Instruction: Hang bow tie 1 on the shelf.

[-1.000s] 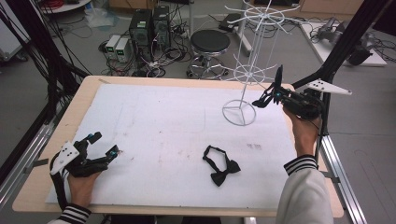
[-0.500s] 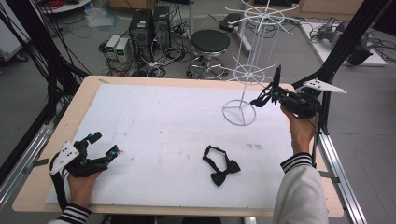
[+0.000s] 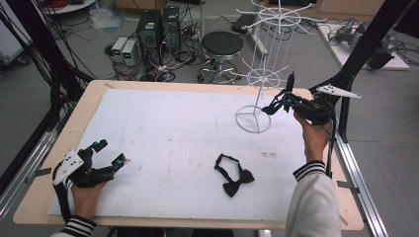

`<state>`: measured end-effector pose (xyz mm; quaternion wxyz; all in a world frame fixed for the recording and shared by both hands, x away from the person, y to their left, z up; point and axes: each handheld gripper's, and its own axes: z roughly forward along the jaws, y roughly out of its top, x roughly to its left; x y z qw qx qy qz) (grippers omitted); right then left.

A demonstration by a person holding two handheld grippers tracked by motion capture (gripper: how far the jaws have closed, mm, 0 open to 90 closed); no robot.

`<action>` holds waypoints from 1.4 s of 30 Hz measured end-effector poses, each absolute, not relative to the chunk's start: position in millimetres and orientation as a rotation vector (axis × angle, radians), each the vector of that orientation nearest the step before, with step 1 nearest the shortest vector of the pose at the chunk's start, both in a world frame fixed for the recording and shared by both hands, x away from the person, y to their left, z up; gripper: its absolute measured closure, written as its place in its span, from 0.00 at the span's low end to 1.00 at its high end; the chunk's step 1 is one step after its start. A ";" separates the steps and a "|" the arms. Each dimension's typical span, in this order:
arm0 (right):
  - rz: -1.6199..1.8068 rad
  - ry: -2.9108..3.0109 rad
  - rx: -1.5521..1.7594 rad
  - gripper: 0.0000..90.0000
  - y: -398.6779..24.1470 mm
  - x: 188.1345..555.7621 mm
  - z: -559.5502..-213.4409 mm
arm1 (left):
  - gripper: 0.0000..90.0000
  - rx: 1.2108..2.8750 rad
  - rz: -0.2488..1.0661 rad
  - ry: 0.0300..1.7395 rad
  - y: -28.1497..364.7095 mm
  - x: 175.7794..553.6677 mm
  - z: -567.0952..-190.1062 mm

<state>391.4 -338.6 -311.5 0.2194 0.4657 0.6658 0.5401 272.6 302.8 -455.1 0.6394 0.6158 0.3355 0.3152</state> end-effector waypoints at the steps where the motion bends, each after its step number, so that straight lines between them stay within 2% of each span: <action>1: 1.492 1.841 1.284 0.82 -339.2 392.4 -313.0 | 0.16 1.404 0.719 0.765 302.8 272.6 -455.2; 28: 1.450 1.853 1.385 0.82 -335.1 404.6 -344.0 | 0.16 1.387 0.717 0.768 302.9 272.5 -455.5; 33: 1.455 1.847 1.345 0.80 -336.9 402.0 -345.7 | 0.16 1.393 0.719 0.767 303.2 272.4 -455.4; 35: 1.458 1.843 1.341 0.71 -337.8 400.2 -346.7 | 0.16 1.394 0.719 0.768 303.1 272.4 -455.4; 36: 1.462 1.848 1.331 0.59 -339.0 400.6 -347.6 | 0.16 1.394 0.720 0.767 303.0 272.4 -455.3; 38: 1.528 1.854 1.322 0.24 -339.5 401.2 -350.0 | 0.16 1.395 0.720 0.767 303.0 272.3 -455.3; 39: 1.537 1.850 1.333 0.14 -339.4 401.5 -350.6 | 0.16 1.394 0.720 0.767 302.9 272.3 -455.3; 42: 1.462 1.858 1.309 0.12 -336.2 395.2 -348.3 | 0.16 1.393 0.719 0.767 303.0 272.3 -455.4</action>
